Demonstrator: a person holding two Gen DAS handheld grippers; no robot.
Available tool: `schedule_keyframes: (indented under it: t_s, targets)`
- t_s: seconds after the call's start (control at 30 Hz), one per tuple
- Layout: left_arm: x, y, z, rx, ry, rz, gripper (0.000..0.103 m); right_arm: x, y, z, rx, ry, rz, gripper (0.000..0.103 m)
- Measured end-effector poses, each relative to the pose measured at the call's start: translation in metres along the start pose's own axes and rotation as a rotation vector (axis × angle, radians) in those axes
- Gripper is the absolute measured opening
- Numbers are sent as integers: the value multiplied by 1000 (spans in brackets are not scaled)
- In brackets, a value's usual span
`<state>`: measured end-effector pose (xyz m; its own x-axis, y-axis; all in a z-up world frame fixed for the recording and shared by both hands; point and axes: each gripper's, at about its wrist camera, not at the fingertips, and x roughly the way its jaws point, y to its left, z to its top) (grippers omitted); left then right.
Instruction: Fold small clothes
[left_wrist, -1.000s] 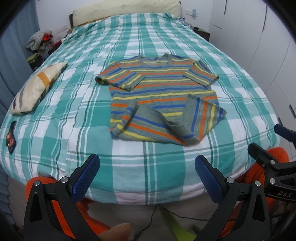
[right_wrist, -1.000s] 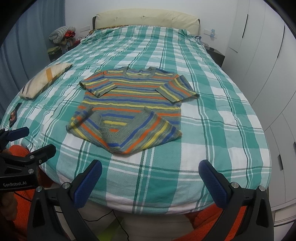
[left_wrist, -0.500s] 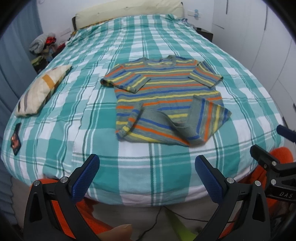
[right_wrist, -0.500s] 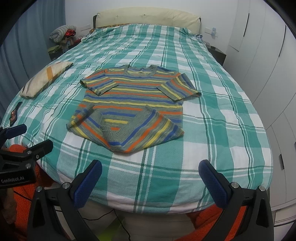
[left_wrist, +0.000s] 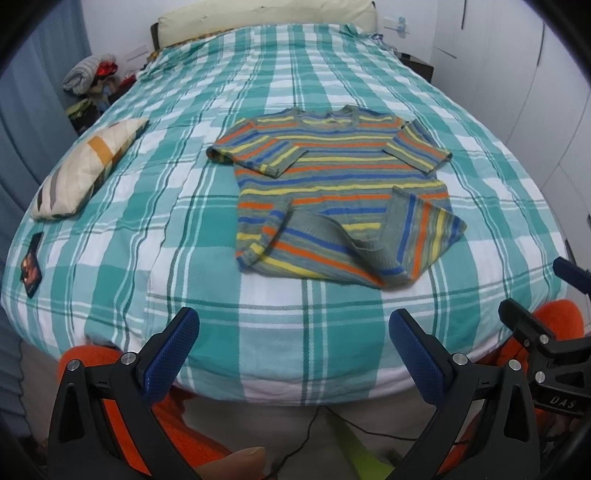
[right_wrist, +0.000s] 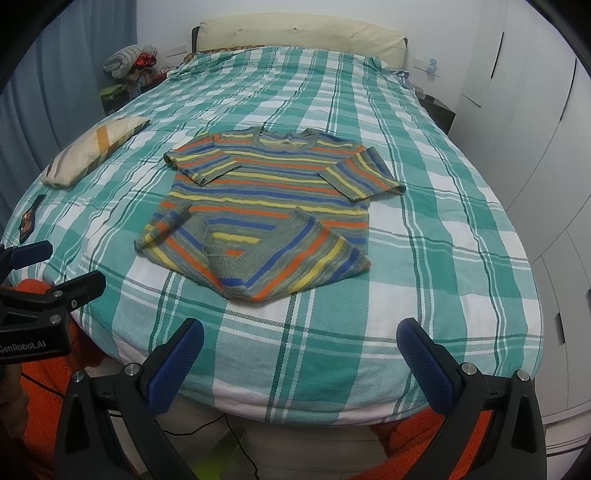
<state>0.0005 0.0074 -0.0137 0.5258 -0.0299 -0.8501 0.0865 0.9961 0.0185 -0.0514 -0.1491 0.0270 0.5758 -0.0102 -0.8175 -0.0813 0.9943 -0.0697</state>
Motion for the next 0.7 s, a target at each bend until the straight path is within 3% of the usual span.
schedule_keyframes:
  t_s: [0.7]
  targets:
    - [2,3,-1,-8,1,10,102,1,4,-1,-17,7,1,103]
